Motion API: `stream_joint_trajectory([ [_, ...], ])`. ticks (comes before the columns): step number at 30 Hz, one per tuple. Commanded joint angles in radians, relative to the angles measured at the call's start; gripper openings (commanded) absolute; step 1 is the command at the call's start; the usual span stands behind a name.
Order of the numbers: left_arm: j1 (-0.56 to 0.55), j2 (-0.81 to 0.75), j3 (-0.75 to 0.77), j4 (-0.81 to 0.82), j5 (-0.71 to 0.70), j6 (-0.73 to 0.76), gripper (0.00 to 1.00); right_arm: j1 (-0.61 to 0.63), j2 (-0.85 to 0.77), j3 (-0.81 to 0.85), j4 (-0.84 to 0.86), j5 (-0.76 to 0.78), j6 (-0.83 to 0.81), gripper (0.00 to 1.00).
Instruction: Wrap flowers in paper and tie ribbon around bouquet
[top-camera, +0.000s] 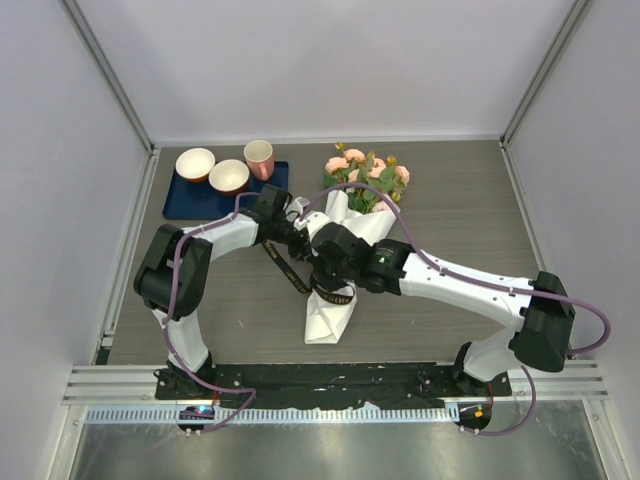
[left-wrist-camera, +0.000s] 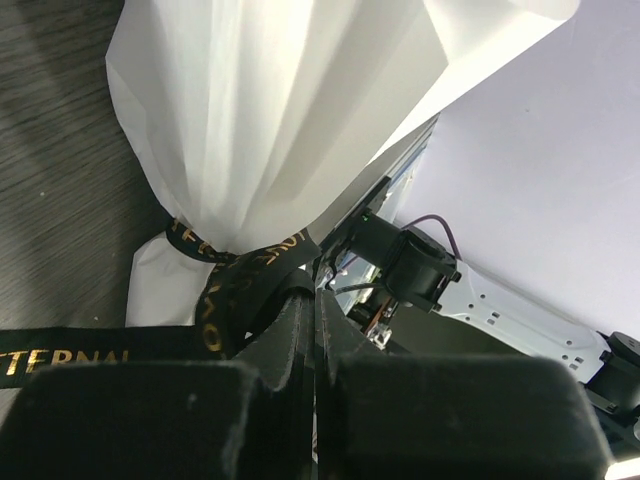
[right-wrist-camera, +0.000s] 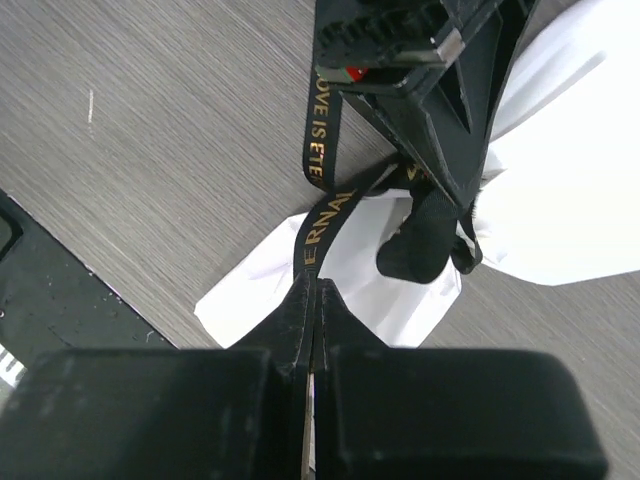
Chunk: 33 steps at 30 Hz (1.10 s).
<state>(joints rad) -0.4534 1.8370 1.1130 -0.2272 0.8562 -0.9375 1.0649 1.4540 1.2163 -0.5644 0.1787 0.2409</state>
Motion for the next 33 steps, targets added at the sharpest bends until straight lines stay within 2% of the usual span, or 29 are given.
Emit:
stream_joint_trajectory([
  [1,0.004,-0.013,0.036,0.043,0.026,-0.011,0.00,-0.025,0.020,-0.009,-0.026,0.072,0.067,0.00],
  [6,0.004,-0.015,0.027,0.048,0.027,-0.017,0.00,-0.039,0.037,-0.046,-0.038,0.094,0.061,0.00],
  [9,0.004,-0.012,0.022,0.048,0.030,-0.017,0.00,-0.037,-0.013,-0.084,-0.010,0.058,0.058,0.00],
  [13,0.004,-0.002,0.033,0.052,0.026,-0.021,0.00,-0.034,-0.203,-0.175,0.116,-0.232,0.069,0.00],
  [14,0.004,-0.002,0.034,0.051,0.023,-0.023,0.00,-0.034,-0.237,-0.202,0.133,-0.258,0.115,0.00],
  [16,0.004,-0.002,0.038,0.049,0.018,-0.024,0.00,-0.039,-0.294,-0.210,0.080,-0.131,0.184,0.00],
  [17,0.004,-0.004,0.039,0.048,0.014,-0.024,0.00,-0.039,-0.323,-0.189,-0.052,-0.011,0.246,0.00],
  [18,0.004,-0.007,0.038,0.046,0.009,-0.023,0.00,-0.039,-0.331,-0.179,-0.125,0.184,0.365,0.00],
  [19,0.004,-0.007,0.038,0.043,0.004,-0.024,0.00,-0.039,-0.333,-0.175,-0.199,0.287,0.447,0.00],
  [20,0.004,-0.012,0.036,0.043,-0.006,-0.023,0.00,-0.042,-0.322,-0.169,-0.342,0.364,0.525,0.00],
  [21,0.004,-0.015,0.034,0.039,-0.008,-0.020,0.00,-0.043,-0.320,-0.176,-0.391,0.480,0.670,0.00],
  [23,0.004,-0.019,0.031,0.031,-0.017,-0.015,0.00,-0.065,-0.322,-0.220,-0.461,0.537,0.792,0.00],
  [29,0.007,-0.042,0.034,0.005,-0.048,-0.009,0.00,-0.175,-0.331,-0.335,-0.546,0.554,1.121,0.00],
  [33,0.015,-0.047,0.028,0.000,-0.063,-0.011,0.00,-0.285,-0.394,-0.405,-0.502,0.603,1.186,0.00],
])
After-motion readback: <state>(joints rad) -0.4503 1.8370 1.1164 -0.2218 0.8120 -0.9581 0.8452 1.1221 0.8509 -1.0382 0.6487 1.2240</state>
